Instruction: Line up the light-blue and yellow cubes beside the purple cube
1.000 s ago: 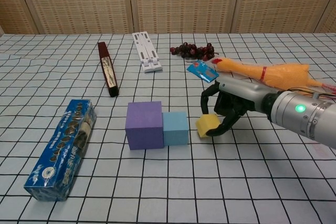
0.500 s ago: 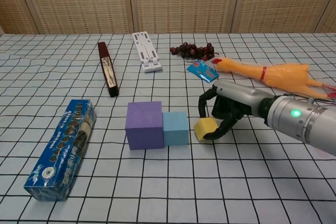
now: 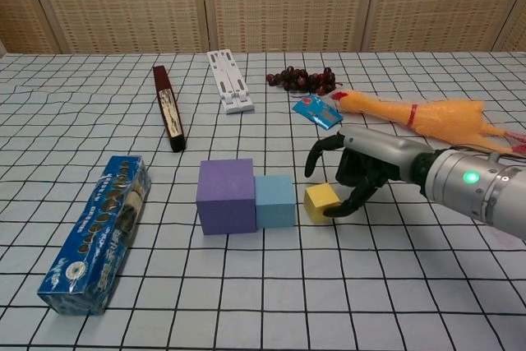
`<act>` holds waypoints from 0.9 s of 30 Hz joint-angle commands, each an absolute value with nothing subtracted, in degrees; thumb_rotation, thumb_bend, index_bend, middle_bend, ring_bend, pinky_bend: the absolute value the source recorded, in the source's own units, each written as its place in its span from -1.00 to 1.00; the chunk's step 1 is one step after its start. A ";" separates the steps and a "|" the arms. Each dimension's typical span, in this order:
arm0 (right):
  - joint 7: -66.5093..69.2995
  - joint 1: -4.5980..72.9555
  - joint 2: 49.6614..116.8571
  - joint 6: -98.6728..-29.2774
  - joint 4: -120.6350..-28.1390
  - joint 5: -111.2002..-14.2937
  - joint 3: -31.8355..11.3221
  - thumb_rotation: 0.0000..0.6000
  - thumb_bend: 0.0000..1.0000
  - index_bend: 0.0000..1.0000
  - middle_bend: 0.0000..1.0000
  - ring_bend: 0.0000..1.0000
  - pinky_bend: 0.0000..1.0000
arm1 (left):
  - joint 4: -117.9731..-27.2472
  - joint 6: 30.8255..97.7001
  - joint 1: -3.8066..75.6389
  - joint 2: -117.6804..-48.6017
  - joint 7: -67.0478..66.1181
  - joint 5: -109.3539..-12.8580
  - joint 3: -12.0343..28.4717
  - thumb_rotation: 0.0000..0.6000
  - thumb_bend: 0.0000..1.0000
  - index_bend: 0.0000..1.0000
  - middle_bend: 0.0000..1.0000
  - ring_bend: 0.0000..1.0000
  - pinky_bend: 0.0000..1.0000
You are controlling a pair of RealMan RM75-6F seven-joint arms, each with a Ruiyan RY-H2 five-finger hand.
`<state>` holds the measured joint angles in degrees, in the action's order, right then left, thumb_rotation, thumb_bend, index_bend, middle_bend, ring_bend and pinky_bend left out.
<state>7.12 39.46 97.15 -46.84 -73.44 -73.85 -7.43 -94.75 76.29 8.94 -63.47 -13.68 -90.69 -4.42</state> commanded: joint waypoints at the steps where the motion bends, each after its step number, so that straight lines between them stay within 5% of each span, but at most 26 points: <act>1: 7.00 39.28 96.26 -46.96 -74.19 -74.11 -7.21 1.00 -0.91 -0.35 0.95 0.80 1.00 | -94.83 76.31 8.90 -63.46 -13.75 -90.67 -4.46 1.00 -0.06 -0.39 -0.33 -0.28 0.31; 10: -1.87 37.96 91.95 -48.29 -79.97 -70.34 -6.52 1.00 -0.89 -0.15 0.96 0.80 1.00 | -94.90 76.19 8.93 -63.52 -14.07 -90.61 -4.46 1.00 -0.06 -0.39 -0.33 -0.28 0.31; 20: -10.73 38.10 90.14 -48.19 -84.72 -61.80 -7.03 1.00 -0.14 0.08 0.97 0.83 1.00 | -94.87 76.13 8.97 -63.58 -14.26 -90.52 -4.40 1.00 -0.06 -0.39 -0.33 -0.28 0.31; 27: -10.38 38.94 89.42 -45.01 -85.84 -58.67 -6.95 1.00 0.01 0.10 0.97 0.83 1.00 | -94.85 76.07 9.02 -63.59 -14.16 -90.66 -4.46 1.00 -0.06 -0.39 -0.33 -0.28 0.31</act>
